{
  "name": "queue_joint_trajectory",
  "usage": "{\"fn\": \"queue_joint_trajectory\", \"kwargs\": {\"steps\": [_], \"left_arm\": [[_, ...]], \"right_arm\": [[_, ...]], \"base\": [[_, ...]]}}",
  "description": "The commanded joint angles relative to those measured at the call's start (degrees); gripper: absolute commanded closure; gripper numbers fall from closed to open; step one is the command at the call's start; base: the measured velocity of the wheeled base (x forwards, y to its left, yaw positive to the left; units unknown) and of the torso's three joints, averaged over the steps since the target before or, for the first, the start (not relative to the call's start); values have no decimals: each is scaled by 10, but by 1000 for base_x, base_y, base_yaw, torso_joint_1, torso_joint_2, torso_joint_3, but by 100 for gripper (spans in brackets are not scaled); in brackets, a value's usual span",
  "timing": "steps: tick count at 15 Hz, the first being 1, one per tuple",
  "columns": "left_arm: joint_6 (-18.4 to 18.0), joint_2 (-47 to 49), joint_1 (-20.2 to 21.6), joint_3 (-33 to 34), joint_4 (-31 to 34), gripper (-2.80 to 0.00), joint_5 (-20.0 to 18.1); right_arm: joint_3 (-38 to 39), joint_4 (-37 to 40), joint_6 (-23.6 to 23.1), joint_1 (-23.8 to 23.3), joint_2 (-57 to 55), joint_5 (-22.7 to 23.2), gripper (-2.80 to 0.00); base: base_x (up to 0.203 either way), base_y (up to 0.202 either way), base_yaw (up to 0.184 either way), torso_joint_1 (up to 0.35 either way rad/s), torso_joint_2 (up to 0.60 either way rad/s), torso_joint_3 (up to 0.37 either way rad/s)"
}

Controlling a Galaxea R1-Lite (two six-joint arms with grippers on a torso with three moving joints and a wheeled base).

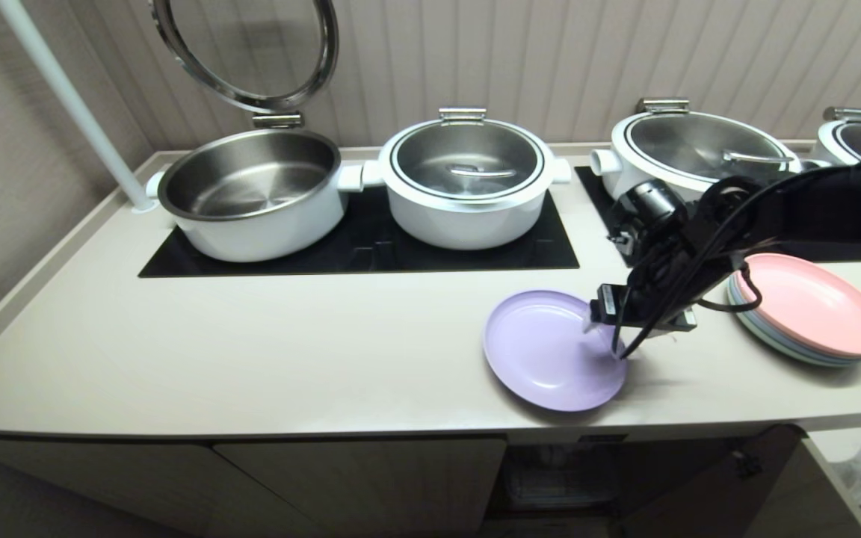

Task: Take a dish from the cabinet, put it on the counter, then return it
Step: Pick up the plate from the table

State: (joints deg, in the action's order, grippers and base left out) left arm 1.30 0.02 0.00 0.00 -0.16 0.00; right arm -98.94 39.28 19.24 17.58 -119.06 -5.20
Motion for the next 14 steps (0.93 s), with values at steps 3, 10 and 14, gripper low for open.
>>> {"fn": "queue_joint_trajectory", "kwargs": {"steps": [3, 10, 14], "left_arm": [[0, 0, 0, 0, 0, 0, 0], [0, 0, 0, 0, 0, 0, 0], [0, 0, 0, 0, 0, 0, 0]], "right_arm": [[-5, -6, 2, 1, -25, -1, -280], [-5, -19, 1, 4, -34, -1, -280], [-6, -19, 1, 5, -34, -2, -280]], "base": [[0, 0, 0, 0, 0, 0], [0, 0, 0, 0, 0, 0], [0, 0, 0, 0, 0, 0]]}}
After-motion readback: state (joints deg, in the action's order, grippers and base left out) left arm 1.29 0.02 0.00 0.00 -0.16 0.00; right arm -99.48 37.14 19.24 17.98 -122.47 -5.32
